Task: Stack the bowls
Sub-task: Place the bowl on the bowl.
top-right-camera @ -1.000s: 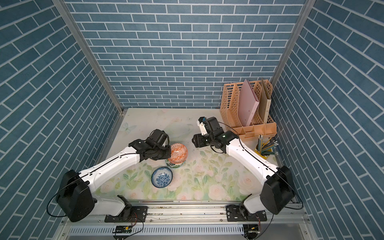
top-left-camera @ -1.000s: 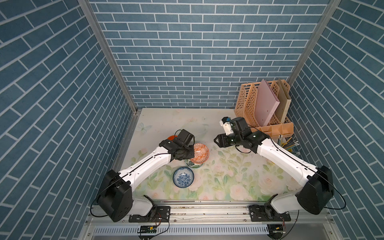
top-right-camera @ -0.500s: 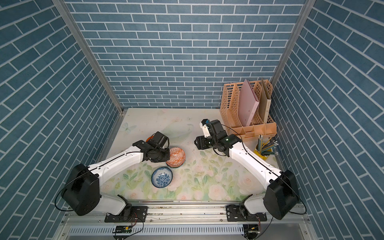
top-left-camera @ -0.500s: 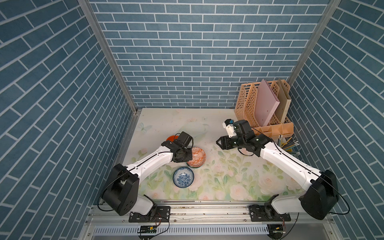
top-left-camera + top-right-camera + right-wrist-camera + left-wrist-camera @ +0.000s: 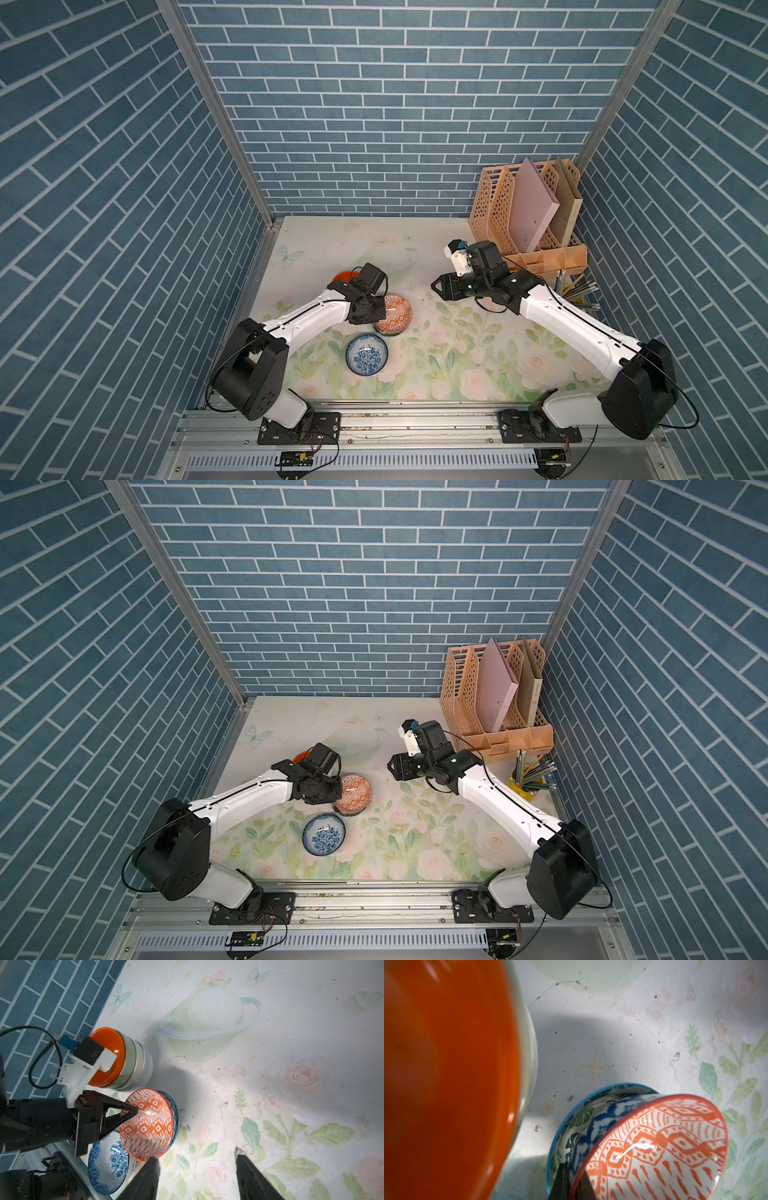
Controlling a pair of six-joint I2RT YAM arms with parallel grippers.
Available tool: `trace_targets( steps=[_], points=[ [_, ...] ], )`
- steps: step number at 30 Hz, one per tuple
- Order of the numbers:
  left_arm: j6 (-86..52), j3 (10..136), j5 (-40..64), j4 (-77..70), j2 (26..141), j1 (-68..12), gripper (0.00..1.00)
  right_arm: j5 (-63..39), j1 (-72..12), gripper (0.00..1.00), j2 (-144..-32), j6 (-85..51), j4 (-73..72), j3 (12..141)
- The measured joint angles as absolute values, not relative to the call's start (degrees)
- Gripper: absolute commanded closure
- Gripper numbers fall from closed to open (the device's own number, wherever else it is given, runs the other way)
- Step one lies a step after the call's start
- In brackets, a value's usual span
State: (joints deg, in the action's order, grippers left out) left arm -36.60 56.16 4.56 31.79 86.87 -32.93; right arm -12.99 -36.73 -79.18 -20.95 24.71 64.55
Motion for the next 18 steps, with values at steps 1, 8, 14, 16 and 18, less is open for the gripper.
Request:
trace_targets(
  steps=[1,8,14,16,18],
  points=[
    [-36.6,56.2,4.6,31.8,86.9,-32.9,0.95,-13.1,-36.7,0.37,-79.2,-20.9,24.6,64.5],
    [-36.7,56.2,5.2,31.3,86.9,-32.9,0.64,-13.5,-36.7,0.37,-79.2,-20.9,24.1,63.7],
    [-36.6,56.2,5.6,30.9,86.8,-32.9,0.52,-13.8,-36.7,0.38,-79.2,-20.9,23.3,63.5],
    [-36.4,56.2,5.6,31.2,86.7,-32.9,0.51,-14.4,-36.7,0.39,-79.2,-20.9,23.0,63.3],
    [-36.4,56.2,5.6,31.7,86.6,-32.9,0.5,-14.9,-36.7,0.39,-79.2,-21.0,22.8,63.1]
  ],
)
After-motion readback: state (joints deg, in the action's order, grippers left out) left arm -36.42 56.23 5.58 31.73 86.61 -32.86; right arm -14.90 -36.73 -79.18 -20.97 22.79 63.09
